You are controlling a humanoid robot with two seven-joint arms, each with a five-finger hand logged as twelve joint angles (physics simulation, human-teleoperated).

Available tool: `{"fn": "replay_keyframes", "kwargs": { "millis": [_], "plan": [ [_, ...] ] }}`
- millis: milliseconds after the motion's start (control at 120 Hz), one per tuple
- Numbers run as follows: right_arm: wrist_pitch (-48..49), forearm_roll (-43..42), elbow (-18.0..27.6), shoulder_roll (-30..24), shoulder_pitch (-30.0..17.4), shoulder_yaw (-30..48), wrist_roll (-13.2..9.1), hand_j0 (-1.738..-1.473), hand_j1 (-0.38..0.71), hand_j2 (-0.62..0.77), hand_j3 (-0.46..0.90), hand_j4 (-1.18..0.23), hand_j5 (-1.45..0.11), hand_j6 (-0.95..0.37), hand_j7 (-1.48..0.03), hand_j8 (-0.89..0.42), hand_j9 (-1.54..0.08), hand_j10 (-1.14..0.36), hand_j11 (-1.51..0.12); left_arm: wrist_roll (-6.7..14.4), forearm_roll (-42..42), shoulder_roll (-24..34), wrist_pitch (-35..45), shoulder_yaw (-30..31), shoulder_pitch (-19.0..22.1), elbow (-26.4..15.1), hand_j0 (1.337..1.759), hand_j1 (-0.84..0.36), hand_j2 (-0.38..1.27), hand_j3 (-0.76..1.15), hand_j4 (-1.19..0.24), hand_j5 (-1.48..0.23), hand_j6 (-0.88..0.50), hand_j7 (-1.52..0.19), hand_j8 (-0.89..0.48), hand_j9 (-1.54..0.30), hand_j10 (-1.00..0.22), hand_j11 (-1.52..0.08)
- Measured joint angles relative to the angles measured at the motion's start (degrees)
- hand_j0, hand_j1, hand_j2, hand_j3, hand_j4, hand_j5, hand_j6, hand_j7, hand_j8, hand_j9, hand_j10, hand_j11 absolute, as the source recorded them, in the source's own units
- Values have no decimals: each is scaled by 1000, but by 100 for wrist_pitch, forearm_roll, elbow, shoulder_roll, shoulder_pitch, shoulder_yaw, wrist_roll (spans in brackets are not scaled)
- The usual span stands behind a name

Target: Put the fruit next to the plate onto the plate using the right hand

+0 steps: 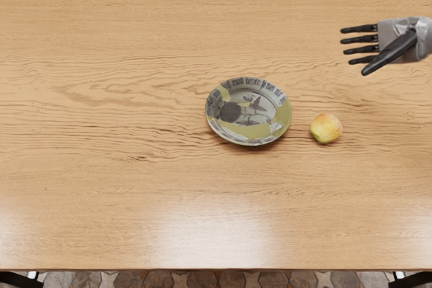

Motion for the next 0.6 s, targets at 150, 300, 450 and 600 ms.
{"fn": "replay_keyframes", "kwargs": {
  "millis": [150, 300, 450, 600],
  "plan": [
    [0, 1, 30, -1, 15, -1, 0, -1658, -349, -1, 0, 0, 0, 1, 0, 1, 0, 1, 0, 0, 0, 0, 0, 0, 0, 0, 1658, 349, 0, 0, -1, 0, -1, 0, -1, 0, 0, 0],
    [0, -136, 32, 24, 127, -193, 0, -1658, -349, -1, 0, 0, 0, 1, 0, 1, 0, 1, 0, 0, 0, 0, 0, 0, 0, 0, 1658, 349, 0, 0, -1, 0, -1, 0, -1, 0, 0, 0],
    [0, -768, 516, 118, 1090, -1344, 0, -1658, -349, -1, 0, 0, 0, 1, 0, 1, 0, 1, 0, 0, 0, 0, 0, 0, 0, 0, 1658, 349, 0, 0, -1, 0, -1, 0, -1, 0, 0, 0],
    [-1, -1077, 1601, 364, 2574, -3076, 0, -1658, -349, -1, 0, -1, 0, 0, 0, 0, 0, 0, 0, 0, 0, 0, 0, 0, 0, 0, 1658, 349, 0, 0, -1, 0, -1, 0, -1, 0, 0, 0]
  ]
}}
